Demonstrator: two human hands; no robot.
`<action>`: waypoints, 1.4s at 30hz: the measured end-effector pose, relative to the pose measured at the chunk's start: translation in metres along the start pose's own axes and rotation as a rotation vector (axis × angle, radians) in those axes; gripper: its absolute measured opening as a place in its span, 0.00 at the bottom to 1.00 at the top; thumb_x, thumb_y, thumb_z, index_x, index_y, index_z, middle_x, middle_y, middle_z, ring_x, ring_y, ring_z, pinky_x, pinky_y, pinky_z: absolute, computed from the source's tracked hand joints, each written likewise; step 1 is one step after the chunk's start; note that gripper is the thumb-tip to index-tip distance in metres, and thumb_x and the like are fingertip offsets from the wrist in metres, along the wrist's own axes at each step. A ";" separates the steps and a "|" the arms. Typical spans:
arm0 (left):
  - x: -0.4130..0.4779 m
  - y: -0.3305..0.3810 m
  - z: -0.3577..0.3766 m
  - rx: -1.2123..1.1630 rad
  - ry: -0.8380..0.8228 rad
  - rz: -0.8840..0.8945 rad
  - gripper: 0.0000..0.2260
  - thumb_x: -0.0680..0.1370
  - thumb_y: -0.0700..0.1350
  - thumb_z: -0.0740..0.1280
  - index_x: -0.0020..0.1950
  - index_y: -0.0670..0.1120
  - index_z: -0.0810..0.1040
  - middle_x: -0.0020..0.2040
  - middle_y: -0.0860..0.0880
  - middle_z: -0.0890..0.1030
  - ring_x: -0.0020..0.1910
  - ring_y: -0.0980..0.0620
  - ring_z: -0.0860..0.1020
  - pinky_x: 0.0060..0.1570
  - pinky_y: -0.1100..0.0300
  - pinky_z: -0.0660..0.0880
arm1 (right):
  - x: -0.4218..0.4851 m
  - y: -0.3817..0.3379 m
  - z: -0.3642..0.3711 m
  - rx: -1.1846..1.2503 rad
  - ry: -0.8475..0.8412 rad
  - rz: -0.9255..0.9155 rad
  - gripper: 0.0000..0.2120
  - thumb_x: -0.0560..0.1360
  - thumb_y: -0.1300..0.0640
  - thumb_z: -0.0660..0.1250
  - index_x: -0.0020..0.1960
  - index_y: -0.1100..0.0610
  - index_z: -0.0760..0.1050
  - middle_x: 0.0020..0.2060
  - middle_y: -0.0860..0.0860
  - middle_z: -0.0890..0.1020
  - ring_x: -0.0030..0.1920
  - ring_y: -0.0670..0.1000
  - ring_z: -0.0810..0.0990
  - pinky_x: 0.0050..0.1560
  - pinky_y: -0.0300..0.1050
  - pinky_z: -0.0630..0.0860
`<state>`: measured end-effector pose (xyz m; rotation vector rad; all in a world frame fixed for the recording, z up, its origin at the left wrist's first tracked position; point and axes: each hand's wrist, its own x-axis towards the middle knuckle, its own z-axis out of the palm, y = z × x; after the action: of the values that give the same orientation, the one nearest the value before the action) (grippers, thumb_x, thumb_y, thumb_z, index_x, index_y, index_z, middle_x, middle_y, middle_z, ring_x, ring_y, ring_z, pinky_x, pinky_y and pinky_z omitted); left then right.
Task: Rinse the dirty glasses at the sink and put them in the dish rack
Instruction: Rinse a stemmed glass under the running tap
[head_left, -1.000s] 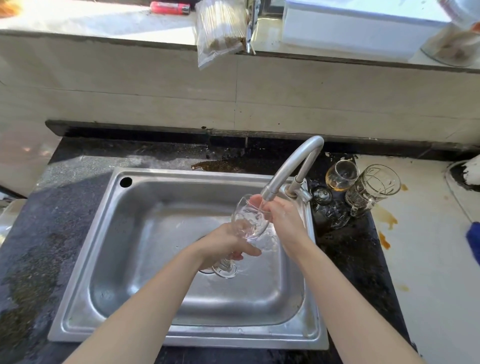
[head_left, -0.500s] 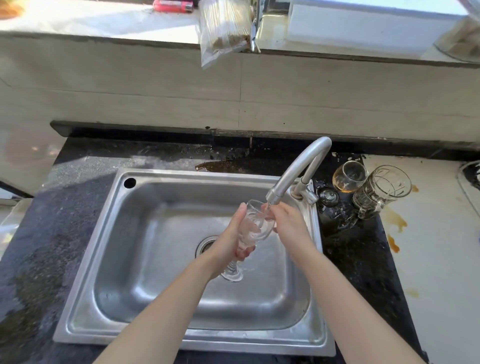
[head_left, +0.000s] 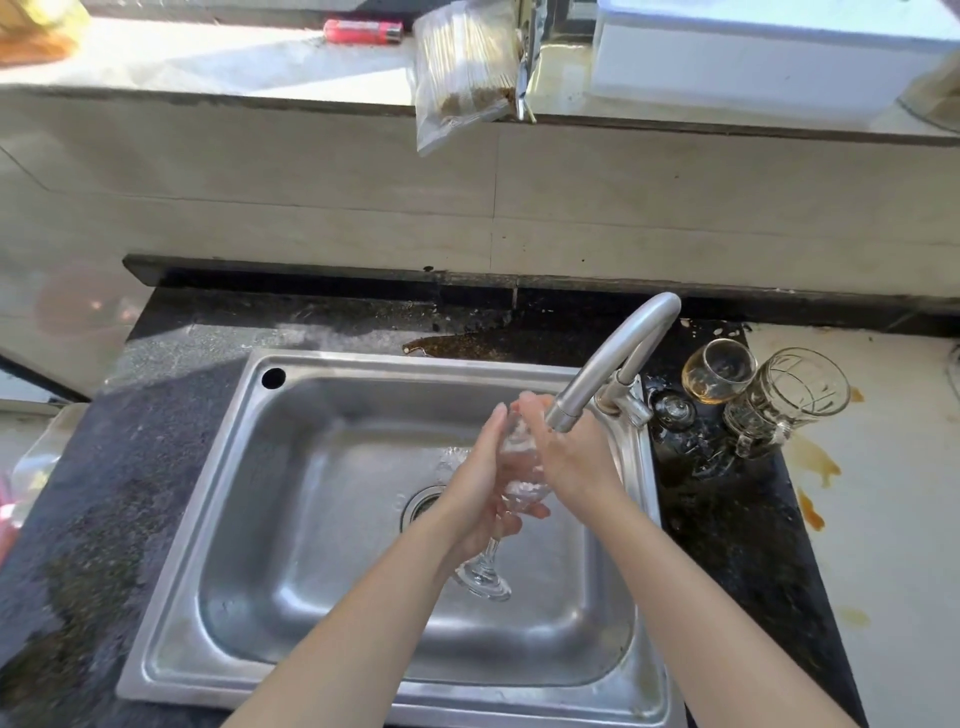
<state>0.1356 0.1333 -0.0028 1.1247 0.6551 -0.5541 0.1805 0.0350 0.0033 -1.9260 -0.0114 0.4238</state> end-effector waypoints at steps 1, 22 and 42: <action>-0.001 0.002 0.002 -0.008 -0.013 0.006 0.30 0.75 0.71 0.53 0.52 0.50 0.82 0.37 0.52 0.81 0.27 0.53 0.76 0.20 0.67 0.57 | 0.002 -0.002 -0.004 0.028 0.003 -0.001 0.22 0.77 0.41 0.62 0.39 0.60 0.78 0.32 0.53 0.82 0.35 0.51 0.82 0.42 0.49 0.80; 0.003 0.022 0.003 0.830 -0.125 -0.029 0.16 0.82 0.57 0.55 0.51 0.45 0.71 0.31 0.48 0.75 0.27 0.50 0.75 0.28 0.61 0.73 | 0.024 0.035 -0.012 0.431 0.300 0.384 0.14 0.75 0.57 0.67 0.32 0.57 0.70 0.28 0.53 0.71 0.32 0.51 0.68 0.35 0.43 0.67; 0.005 0.044 0.030 0.593 0.099 0.022 0.11 0.74 0.49 0.66 0.35 0.44 0.76 0.29 0.47 0.78 0.22 0.53 0.75 0.32 0.61 0.77 | 0.007 0.072 -0.045 -0.239 0.145 0.455 0.12 0.76 0.56 0.60 0.35 0.57 0.68 0.31 0.53 0.72 0.33 0.54 0.70 0.34 0.46 0.66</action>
<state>0.1750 0.1195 0.0299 1.7204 0.5751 -0.7001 0.1869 -0.0324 -0.0488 -2.1912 0.4984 0.6033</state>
